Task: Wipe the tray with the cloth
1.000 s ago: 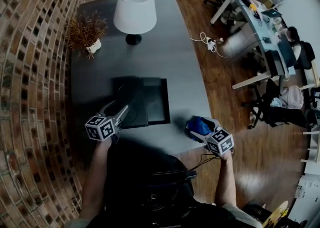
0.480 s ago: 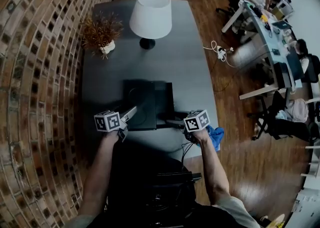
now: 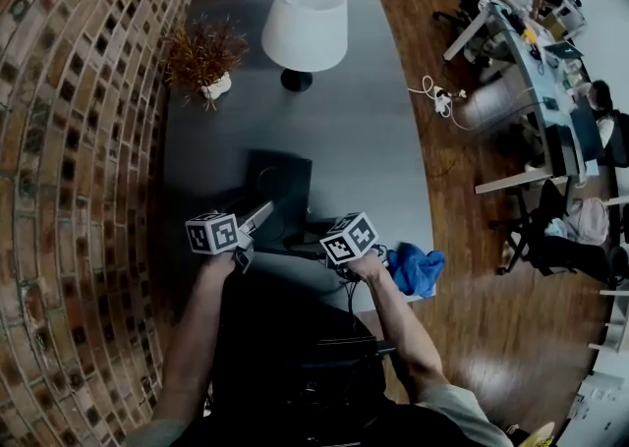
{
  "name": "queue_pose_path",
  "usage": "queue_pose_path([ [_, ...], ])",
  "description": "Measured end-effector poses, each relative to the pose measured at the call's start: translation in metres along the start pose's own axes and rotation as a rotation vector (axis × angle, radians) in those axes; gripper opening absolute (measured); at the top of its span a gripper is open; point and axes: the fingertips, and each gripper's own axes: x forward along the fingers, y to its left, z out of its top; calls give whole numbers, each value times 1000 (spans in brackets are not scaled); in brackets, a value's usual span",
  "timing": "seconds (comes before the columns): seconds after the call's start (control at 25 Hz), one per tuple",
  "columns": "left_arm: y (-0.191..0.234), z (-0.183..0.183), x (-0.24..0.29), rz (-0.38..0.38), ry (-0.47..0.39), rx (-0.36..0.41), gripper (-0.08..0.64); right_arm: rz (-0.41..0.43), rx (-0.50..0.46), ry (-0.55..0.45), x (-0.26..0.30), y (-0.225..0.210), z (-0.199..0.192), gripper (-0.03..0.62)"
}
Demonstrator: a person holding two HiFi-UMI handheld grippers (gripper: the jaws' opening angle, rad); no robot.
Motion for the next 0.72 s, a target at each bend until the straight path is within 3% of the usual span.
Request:
queue_pose_path([
  [0.16, 7, 8, 22, 44, 179, 290, 341, 34, 37, -14, 24, 21, -2, 336],
  [0.24, 8, 19, 23, 29, 182, 293, 327, 45, 42, -32, 24, 19, 1, 328],
  [0.36, 7, 48, -15, 35, -9, 167, 325, 9, -2, -106, -12, 1, 25, 270],
  [0.48, 24, 42, -80, 136, -174, 3, 325, -170, -144, -217, -75, -35, 84, 271],
  [0.6, 40, -17, -111, 214, -177, -208, 325, -330, -309, -161, -88, -85, 127, 314],
  [0.72, 36, -67, -99, 186, -123, -353, 325, -281, -339, 2, -50, -120, 126, 314],
])
